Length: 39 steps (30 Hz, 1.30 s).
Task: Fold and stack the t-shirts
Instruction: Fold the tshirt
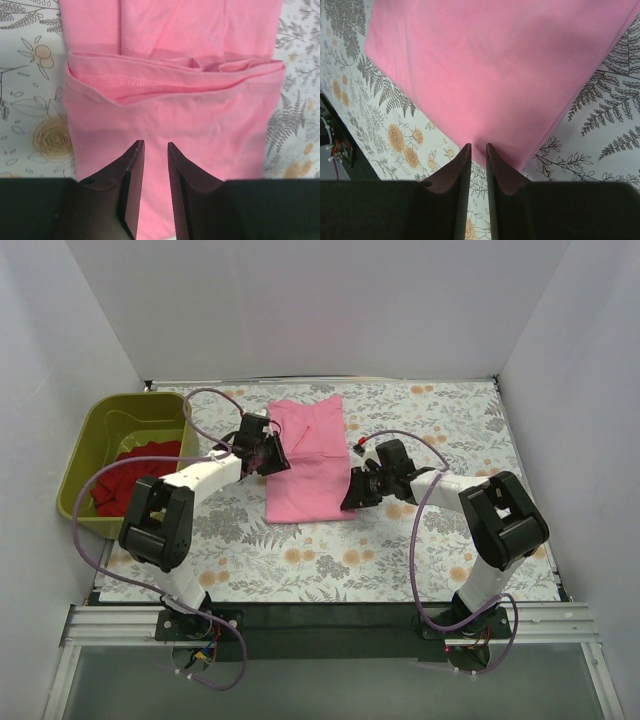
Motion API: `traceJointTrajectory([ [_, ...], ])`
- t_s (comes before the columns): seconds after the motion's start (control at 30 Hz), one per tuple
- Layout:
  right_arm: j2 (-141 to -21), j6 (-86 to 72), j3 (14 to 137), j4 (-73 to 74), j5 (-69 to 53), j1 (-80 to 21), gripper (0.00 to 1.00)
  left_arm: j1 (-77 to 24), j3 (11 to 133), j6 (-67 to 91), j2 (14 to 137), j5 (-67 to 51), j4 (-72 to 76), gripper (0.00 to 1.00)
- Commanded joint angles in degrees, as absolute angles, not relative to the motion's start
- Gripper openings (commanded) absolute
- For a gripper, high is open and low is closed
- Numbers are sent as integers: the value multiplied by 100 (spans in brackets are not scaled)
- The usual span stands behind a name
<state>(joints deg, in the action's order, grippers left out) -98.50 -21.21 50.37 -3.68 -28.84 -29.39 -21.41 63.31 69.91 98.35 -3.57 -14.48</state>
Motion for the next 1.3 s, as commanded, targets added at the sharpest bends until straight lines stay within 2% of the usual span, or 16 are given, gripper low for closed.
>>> traceJointTrajectory([
  [0.0, -9940, -2145, 5019, -712, -2997, -2962, 22, -2066, 6607, 6926, 10282, -167, -1195, 25],
  [0.13, -9975, -2109, 4966, -712, -2918, -2962, 22, -1759, 7309, 6952, 10985, -255, -1178, 22],
  [0.37, -9967, -1952, 4790, -703, -2856, -2962, 21, -1424, 8261, 6970, 11663, -589, -1292, 24],
  [0.5, -9686, -1907, 4895, -703, -3197, -2962, 22, -1441, 7719, 7328, 10962, -1019, -1345, 33],
  [0.53, -9668, -1942, 4956, -712, -3338, -2962, 21, -1476, 7517, 7417, 10473, -1141, -1319, 40],
  [0.67, -9773, -2048, 5492, -738, -3893, -3180, 22, -1669, 6261, 7751, 9338, -1458, -1239, 45],
  [0.73, -10001, -2074, 5929, -738, -4077, -3322, 21, -1705, 5470, 7979, 8940, -1538, -1117, 42],
  [0.83, -10458, -2144, 6528, -756, -4201, -3585, 19, -1714, 4749, 8024, 8613, -1538, -958, 31],
  [0.97, -11152, -2320, 7144, -905, -4385, -3753, 15, -1705, 4422, 8024, 8806, -1285, -932, 22],
  [1.13, -11908, -2391, 7225, -1081, -4447, -3683, 10, -1644, 4149, 8384, 9008, -906, -975, 13],
  [1.27, -12076, -2356, 6620, -1169, -4491, -3349, 8, -1644, 3886, 8613, 9062, -967, -1265, 10],
])
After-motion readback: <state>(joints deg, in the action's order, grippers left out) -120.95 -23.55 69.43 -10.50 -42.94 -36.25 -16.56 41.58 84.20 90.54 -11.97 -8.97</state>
